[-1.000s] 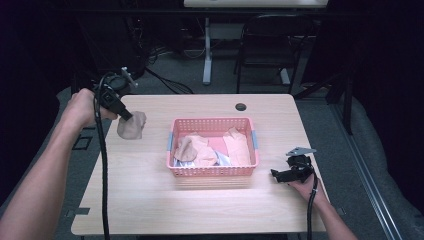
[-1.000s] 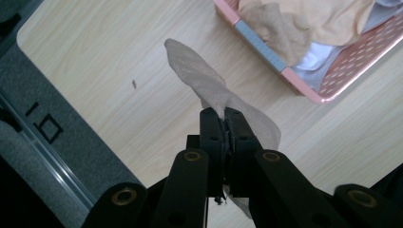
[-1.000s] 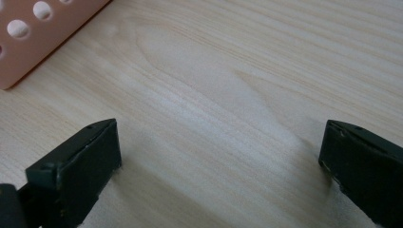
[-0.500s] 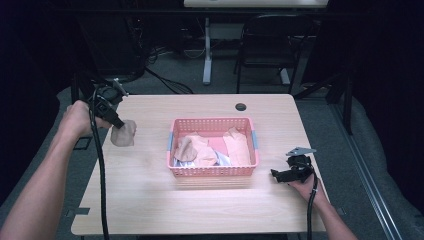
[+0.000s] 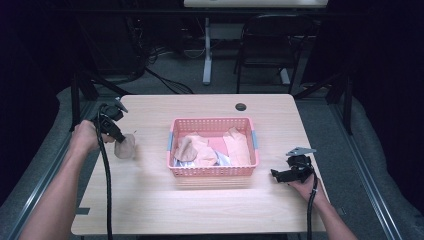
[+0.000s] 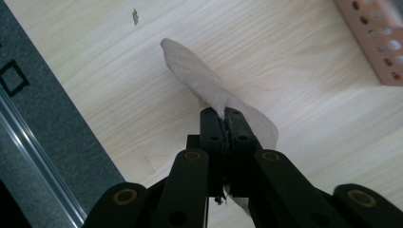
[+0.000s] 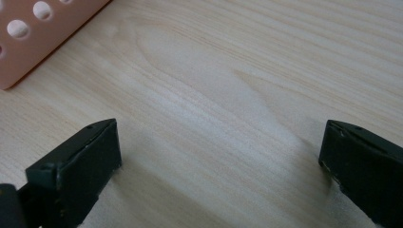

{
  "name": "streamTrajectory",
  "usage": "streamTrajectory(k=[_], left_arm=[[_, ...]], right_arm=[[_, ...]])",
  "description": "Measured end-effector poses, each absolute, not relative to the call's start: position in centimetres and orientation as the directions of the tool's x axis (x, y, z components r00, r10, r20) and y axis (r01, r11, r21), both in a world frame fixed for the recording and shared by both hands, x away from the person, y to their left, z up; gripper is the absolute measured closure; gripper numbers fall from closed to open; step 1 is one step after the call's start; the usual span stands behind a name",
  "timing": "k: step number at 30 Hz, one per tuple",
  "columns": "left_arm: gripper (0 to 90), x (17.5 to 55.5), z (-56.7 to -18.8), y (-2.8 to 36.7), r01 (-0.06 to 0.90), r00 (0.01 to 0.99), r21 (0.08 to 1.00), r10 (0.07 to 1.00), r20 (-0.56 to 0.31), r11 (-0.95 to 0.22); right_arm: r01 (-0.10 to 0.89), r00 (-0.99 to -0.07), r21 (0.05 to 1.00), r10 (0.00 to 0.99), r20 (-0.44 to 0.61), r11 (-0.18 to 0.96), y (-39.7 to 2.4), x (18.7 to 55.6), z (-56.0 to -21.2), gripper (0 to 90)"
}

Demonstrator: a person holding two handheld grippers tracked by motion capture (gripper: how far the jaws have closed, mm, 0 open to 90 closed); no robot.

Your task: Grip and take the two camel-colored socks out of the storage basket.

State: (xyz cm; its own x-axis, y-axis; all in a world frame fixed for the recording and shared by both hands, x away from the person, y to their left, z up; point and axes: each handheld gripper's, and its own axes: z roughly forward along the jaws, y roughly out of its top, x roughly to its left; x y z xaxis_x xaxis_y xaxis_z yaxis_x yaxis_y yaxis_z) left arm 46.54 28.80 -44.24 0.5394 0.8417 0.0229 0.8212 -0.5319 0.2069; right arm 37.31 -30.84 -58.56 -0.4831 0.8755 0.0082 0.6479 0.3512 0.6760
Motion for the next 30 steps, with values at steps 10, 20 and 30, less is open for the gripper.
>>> streamTrajectory(k=[10, 20, 30], left_arm=[[87.6, 46.8, -48.7, 29.9, 0.861, 0.479, 0.199, 0.878, -0.011, -0.468], [87.6, 46.6, -51.9, 31.4, 0.895, 0.418, 0.189, 0.908, -0.037, -0.405], [65.6, 46.2, -52.8, 32.8, 0.924, 0.338, 0.223, 0.937, -0.089, -0.312]], right_arm=[[0.648, -0.483, 0.676, 0.876, 0.008, 0.351, -30.8, 37.3, -58.6, 0.0], [0.648, -0.483, 0.676, 0.876, 0.008, 0.351, -30.8, 37.3, -58.6, 0.0], [0.648, -0.483, 0.676, 0.876, 0.008, 0.351, -30.8, 37.3, -58.6, 0.0]])
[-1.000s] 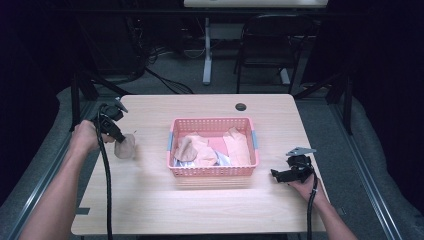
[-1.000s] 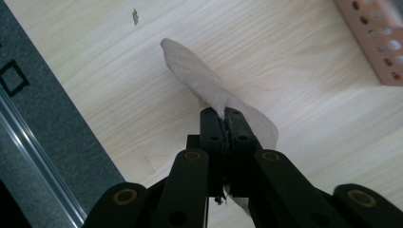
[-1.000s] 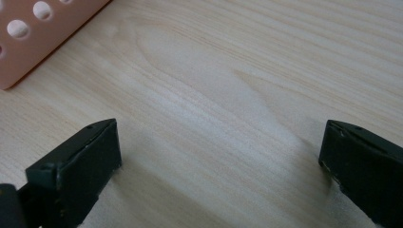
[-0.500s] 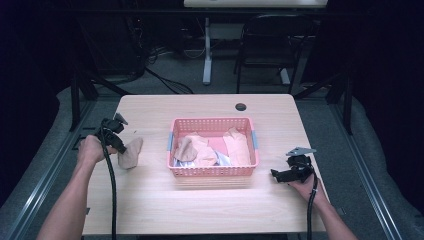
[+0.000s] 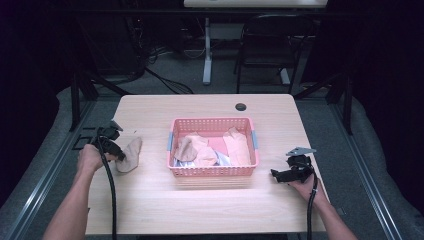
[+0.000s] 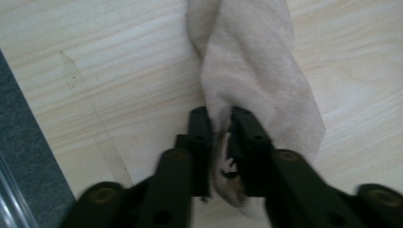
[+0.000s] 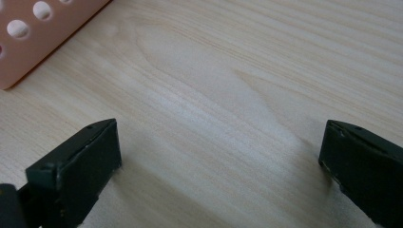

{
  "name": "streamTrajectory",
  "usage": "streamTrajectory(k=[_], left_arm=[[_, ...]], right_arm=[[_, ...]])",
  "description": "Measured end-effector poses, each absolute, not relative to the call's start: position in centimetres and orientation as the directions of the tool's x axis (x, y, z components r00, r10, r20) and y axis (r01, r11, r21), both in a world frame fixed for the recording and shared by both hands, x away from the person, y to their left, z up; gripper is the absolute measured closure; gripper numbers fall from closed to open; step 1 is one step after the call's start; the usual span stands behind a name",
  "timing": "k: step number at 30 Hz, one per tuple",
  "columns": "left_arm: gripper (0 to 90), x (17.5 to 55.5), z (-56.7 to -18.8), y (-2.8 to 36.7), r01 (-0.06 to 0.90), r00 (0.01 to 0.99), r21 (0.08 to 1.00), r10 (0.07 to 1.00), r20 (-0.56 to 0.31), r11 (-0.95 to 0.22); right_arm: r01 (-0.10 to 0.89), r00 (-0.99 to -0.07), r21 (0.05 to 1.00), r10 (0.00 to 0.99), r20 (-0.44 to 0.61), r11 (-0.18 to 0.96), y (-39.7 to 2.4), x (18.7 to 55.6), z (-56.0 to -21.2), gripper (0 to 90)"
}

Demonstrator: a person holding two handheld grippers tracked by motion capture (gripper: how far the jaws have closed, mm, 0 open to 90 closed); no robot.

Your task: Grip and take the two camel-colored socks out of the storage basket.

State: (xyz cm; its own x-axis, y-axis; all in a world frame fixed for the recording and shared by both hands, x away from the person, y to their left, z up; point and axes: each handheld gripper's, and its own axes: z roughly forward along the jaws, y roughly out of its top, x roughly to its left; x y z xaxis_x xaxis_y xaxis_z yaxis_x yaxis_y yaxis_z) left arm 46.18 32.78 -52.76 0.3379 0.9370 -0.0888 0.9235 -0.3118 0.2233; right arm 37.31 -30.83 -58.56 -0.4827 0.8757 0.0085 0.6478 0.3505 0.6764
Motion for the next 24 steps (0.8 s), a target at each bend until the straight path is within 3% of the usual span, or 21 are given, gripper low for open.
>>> streamTrajectory(k=[1, 3, 6, 11, 24], left_arm=[[46.4, 46.0, -51.9, 33.1, 0.920, 0.331, 0.255, 0.939, -0.095, -0.298], [31.3, 45.9, -51.4, 33.2, 0.917, 0.329, 0.271, 0.939, -0.101, -0.292], [15.7, 45.6, -49.6, 33.4, 0.904, 0.331, 0.327, 0.935, -0.124, -0.277], [7.9, 45.2, -46.5, 33.4, 0.872, 0.340, 0.419, 0.930, -0.143, -0.254], [7.3, 45.5, -41.7, 31.5, 0.839, 0.400, 0.443, 0.910, -0.110, -0.315]], right_arm=[[0.648, -0.483, 0.676, 0.876, 0.008, 0.351, -30.8, 37.3, -58.6, 0.0], [0.648, -0.483, 0.676, 0.876, 0.008, 0.351, -30.8, 37.3, -58.6, 0.0], [0.648, -0.483, 0.676, 0.876, 0.008, 0.351, -30.8, 37.3, -58.6, 0.0], [0.649, -0.482, 0.676, 0.876, 0.008, 0.350, -30.8, 37.3, -58.6, 0.0], [0.648, -0.482, 0.676, 0.876, 0.008, 0.351, -30.8, 37.3, -58.6, 0.0]])
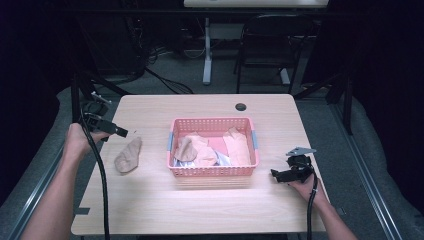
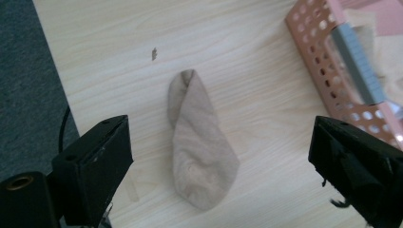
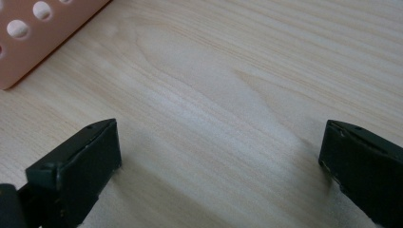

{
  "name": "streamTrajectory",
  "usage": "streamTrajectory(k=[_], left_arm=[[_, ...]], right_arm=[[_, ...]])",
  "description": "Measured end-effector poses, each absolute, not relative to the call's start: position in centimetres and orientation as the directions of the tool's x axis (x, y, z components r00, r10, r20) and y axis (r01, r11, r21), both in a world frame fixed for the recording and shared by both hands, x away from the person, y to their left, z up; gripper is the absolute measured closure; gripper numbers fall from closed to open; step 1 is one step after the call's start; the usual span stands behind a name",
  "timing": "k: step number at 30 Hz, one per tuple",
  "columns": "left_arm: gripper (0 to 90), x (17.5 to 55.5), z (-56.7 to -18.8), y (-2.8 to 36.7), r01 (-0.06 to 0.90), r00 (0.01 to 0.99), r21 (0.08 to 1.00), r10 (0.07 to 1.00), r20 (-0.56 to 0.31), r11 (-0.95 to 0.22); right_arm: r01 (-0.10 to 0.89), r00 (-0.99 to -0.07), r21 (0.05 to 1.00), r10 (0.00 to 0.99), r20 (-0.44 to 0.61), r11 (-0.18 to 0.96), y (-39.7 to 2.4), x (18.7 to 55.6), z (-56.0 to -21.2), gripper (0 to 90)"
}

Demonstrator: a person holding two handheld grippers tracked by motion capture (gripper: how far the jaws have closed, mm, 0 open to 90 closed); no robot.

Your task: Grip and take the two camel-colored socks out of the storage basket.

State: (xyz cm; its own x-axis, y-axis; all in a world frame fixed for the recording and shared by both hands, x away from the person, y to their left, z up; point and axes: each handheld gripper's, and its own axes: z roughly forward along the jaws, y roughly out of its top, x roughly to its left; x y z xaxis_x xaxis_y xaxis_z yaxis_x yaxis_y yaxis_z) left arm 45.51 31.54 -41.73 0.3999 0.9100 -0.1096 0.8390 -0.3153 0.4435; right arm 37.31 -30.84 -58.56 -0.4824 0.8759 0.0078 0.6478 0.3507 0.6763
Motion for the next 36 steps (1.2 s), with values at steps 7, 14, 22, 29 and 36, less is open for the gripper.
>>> streamTrajectory(k=[7, 14, 22, 29, 36], left_arm=[[6.6, 45.7, -40.0, 30.5, 0.829, 0.430, 0.434, 0.899, -0.089, -0.354], [6.1, 46.3, -38.9, 28.0, 0.809, 0.486, 0.408, 0.872, -0.060, -0.423], [5.8, 47.0, -38.4, 25.2, 0.787, 0.530, 0.390, 0.847, -0.032, -0.477], [5.9, 47.4, -38.5, 22.7, 0.772, 0.562, 0.379, 0.827, -0.030, -0.510], [3.1, 47.8, -38.7, 20.4, 0.759, 0.590, 0.363, 0.807, -0.032, -0.540]], right_arm=[[0.648, -0.482, 0.676, 0.876, 0.008, 0.351, -30.8, 37.3, -58.6, 0.0], [0.648, -0.483, 0.677, 0.876, 0.008, 0.350, -30.8, 37.3, -58.6, 0.0], [0.648, -0.483, 0.676, 0.876, 0.009, 0.350, -30.8, 37.3, -58.6, 0.0], [0.648, -0.483, 0.676, 0.876, 0.008, 0.351, -30.8, 37.3, -58.6, 0.0], [0.648, -0.483, 0.676, 0.875, 0.008, 0.351, -30.8, 37.3, -58.6, 0.0]])
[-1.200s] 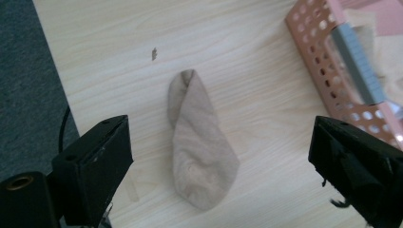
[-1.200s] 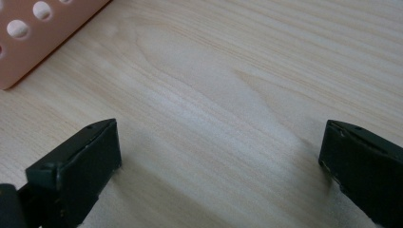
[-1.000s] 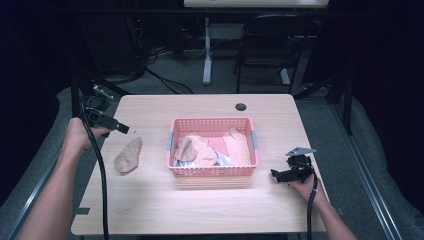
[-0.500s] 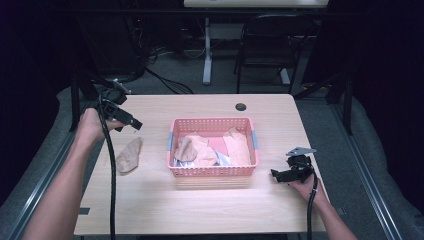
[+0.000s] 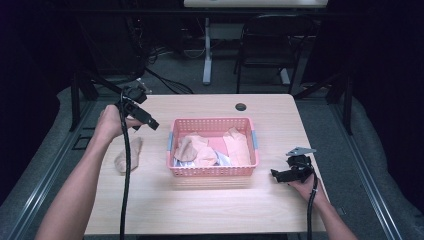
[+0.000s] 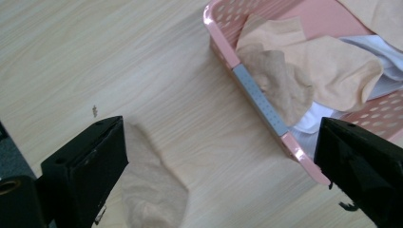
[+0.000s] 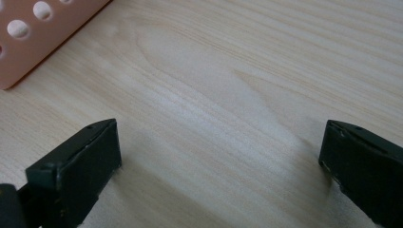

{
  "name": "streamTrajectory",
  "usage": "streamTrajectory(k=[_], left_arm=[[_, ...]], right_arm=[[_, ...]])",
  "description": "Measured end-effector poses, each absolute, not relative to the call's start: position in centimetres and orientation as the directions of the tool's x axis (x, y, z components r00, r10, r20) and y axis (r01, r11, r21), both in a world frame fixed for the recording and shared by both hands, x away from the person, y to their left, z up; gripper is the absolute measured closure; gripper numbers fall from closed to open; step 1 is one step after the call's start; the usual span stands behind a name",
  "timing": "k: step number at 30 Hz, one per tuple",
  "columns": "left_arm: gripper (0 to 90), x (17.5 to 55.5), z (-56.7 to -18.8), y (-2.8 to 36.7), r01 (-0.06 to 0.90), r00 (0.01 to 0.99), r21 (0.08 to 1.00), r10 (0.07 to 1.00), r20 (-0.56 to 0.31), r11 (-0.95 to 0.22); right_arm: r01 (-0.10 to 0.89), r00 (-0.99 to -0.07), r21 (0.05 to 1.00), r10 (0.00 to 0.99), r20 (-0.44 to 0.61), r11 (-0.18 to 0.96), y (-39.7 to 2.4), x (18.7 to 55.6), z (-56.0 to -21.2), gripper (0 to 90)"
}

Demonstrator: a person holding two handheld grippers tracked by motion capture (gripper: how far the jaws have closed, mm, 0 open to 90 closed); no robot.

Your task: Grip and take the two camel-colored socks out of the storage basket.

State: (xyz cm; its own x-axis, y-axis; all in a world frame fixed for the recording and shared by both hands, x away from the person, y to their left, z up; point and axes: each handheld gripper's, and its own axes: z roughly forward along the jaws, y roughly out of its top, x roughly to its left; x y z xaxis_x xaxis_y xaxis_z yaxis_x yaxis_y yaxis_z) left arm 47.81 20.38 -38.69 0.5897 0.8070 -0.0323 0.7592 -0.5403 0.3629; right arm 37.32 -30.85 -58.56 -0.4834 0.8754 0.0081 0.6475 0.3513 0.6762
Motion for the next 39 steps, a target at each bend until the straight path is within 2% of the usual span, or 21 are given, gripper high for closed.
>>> streamTrajectory(k=[26, 39], left_arm=[[3.8, 49.6, -42.4, 12.5, 0.713, 0.678, 0.297, 0.732, -0.064, -0.635], [5.7, 50.0, -45.0, 9.9, 0.695, 0.711, 0.269, 0.693, -0.121, -0.666]], right_arm=[[0.647, -0.484, 0.677, 0.875, 0.008, 0.351, -30.8, 37.3, -58.6, 0.0], [0.647, -0.484, 0.676, 0.875, 0.008, 0.352, -30.9, 37.3, -58.6, 0.0]])
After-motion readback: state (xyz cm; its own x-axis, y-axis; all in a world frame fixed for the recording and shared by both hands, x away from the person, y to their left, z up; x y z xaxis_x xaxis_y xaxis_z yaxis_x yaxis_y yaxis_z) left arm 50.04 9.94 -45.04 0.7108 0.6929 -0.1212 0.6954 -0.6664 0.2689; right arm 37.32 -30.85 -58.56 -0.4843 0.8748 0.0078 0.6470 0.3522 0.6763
